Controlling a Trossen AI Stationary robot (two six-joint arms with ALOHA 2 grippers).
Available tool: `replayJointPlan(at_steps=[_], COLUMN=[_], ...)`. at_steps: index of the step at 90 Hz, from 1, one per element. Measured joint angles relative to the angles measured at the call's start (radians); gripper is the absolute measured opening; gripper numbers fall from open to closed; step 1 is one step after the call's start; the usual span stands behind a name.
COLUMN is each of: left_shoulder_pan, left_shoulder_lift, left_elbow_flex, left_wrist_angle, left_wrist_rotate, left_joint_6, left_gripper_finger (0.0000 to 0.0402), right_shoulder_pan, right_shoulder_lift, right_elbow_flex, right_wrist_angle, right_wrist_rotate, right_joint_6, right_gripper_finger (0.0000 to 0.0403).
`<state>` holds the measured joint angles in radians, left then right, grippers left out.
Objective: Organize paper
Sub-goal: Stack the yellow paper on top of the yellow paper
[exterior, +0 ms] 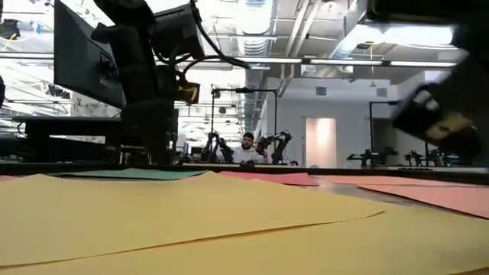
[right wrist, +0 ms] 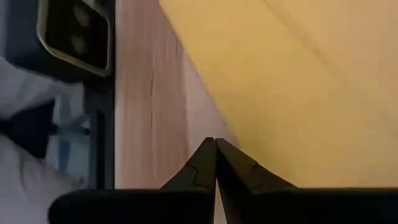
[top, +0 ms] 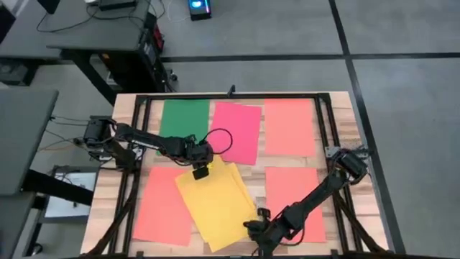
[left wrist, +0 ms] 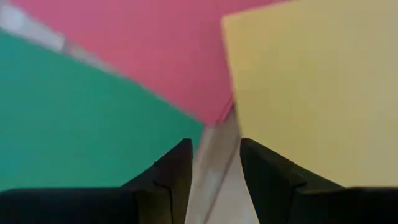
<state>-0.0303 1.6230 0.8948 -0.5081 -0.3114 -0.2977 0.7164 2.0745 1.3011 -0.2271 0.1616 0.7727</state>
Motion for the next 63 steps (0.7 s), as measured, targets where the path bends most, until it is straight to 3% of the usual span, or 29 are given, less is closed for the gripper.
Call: replayJointPlan(at_steps=[20, 38, 63], left_shoulder_pan=[0.004, 0.000, -0.019], left_shoulder_lift=[0.076, 0.068, 0.082], left_elbow_flex=[0.004, 0.001, 0.000], left_wrist_angle=[-0.012, 0.008, 0.128], left_wrist_rotate=[0.011, 0.014, 0.069], left_joint_6=[-0.037, -0.045, -0.040], left_gripper_finger=[0.0120, 0.0120, 0.0120], right_shoulder_pan=[-0.015, -0.038, -0.068], right_shoulder_lift=[0.059, 0.067, 0.070], right_elbow_flex=[0.064, 0.070, 0.069], right_wrist_angle=[-0.052, -0.052, -0.044], right_wrist_rotate=[-0.044, -0.067, -0.074], right_joint_6=[-0.022, -0.023, -0.023], right_gripper_finger=[0.0000, 0.0000, 0.0000])
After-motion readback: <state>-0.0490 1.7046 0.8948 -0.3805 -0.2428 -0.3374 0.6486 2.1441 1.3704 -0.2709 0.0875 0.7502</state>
